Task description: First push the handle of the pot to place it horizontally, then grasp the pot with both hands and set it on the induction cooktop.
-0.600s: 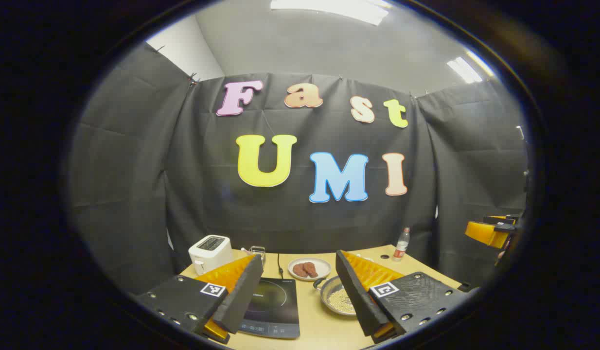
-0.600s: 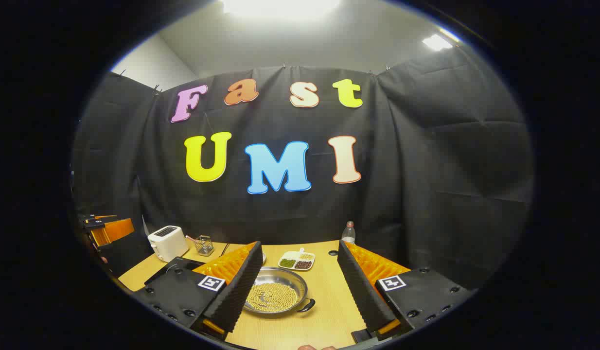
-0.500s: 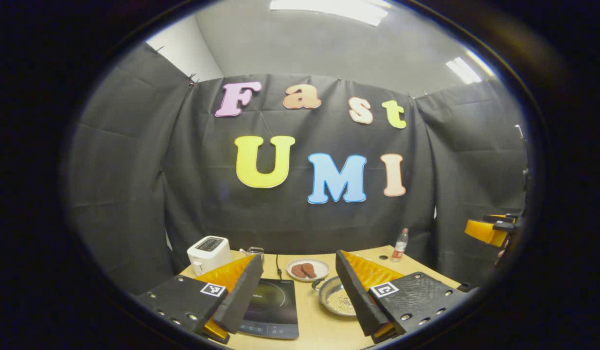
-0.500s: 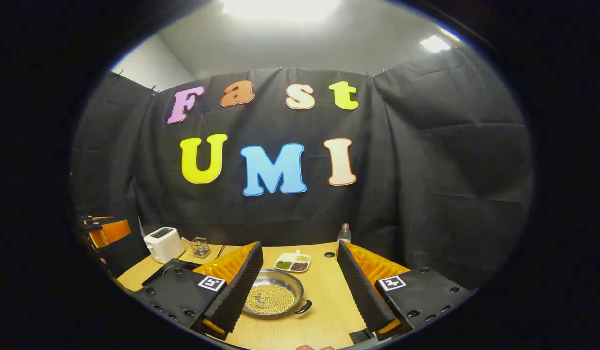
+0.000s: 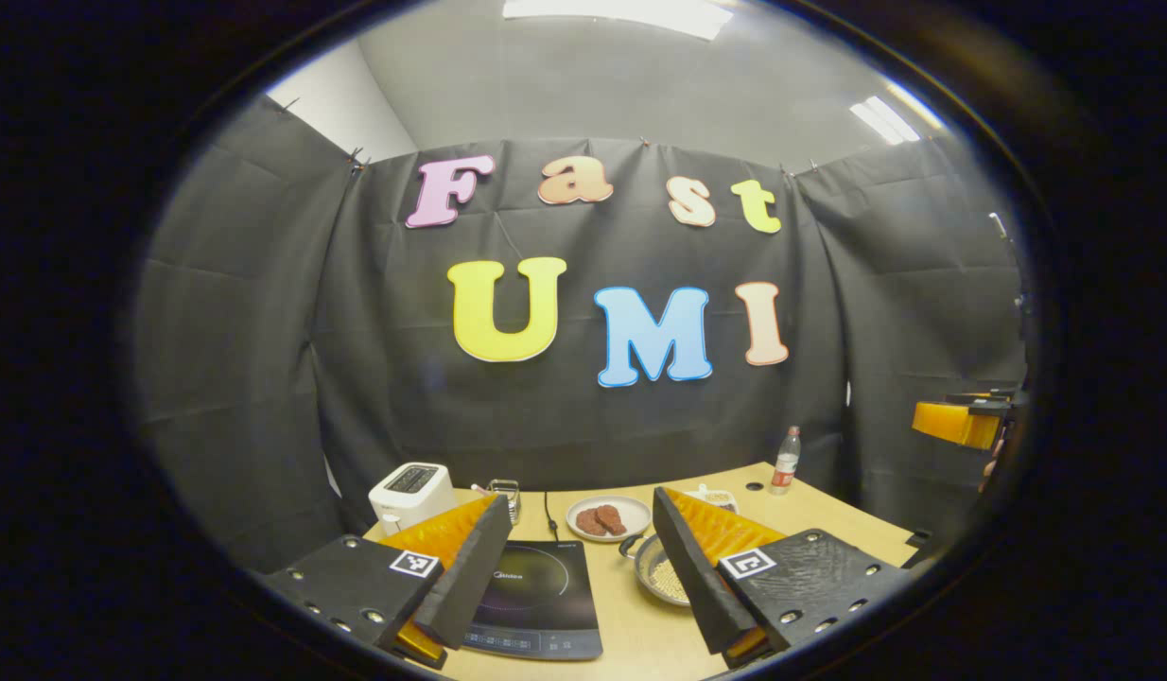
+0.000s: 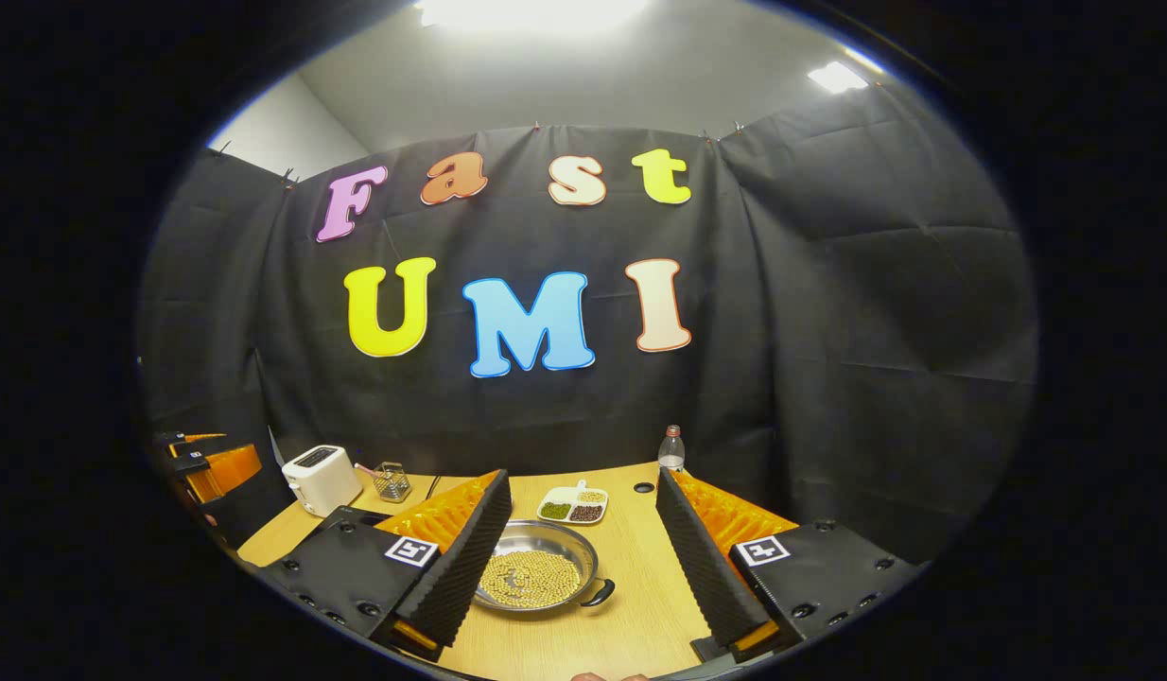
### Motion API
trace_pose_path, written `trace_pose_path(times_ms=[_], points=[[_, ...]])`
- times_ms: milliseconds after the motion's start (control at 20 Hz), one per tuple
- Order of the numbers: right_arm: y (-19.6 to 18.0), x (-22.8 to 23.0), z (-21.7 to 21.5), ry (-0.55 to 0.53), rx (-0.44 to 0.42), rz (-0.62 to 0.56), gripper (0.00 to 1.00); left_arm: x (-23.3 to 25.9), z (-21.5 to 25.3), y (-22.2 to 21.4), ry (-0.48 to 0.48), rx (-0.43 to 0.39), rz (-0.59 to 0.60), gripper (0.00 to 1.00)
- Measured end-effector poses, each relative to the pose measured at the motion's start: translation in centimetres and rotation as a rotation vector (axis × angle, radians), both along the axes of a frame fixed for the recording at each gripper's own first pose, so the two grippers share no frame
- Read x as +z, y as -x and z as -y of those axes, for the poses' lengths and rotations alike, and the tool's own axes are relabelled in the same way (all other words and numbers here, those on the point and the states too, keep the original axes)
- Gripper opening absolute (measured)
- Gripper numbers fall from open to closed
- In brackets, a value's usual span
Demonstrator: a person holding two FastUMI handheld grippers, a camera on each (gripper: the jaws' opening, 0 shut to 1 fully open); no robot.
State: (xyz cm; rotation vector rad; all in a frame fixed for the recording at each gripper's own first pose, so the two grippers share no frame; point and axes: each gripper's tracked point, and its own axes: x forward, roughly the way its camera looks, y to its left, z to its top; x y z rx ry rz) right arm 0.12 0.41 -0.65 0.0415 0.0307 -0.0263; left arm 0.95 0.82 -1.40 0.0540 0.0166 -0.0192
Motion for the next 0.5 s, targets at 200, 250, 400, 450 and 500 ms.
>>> trace_pose_path(times_ms=[200, 250, 400, 450, 500], points=[[0.2, -0.7, 0.2, 0.007, -0.012, -0.018, 0.96, -0.3, 0.2, -0.2, 0.006, -0.014, 0.000, 0.92], [0.2, -1.0, 0.1, 0.013, -0.012, -0.023, 0.96, -0.4, 0.1, -0.3, 0.005, -0.016, 0.000, 0.89], [-0.1, -1.3, -0.4, 0.017, 0.003, -0.044, 0.98, -0.9, 0.2, -0.7, 0.009, -0.025, -0.006, 0.89], [-0.3, -1.3, -0.4, 0.018, 0.007, -0.046, 0.98, -1.0, 0.2, -0.7, 0.014, -0.027, -0.007, 0.92], [-0.7, -1.1, -0.3, 0.018, 0.006, -0.047, 0.98, -1.0, 0.2, -0.8, 0.018, -0.029, -0.008, 0.89]])
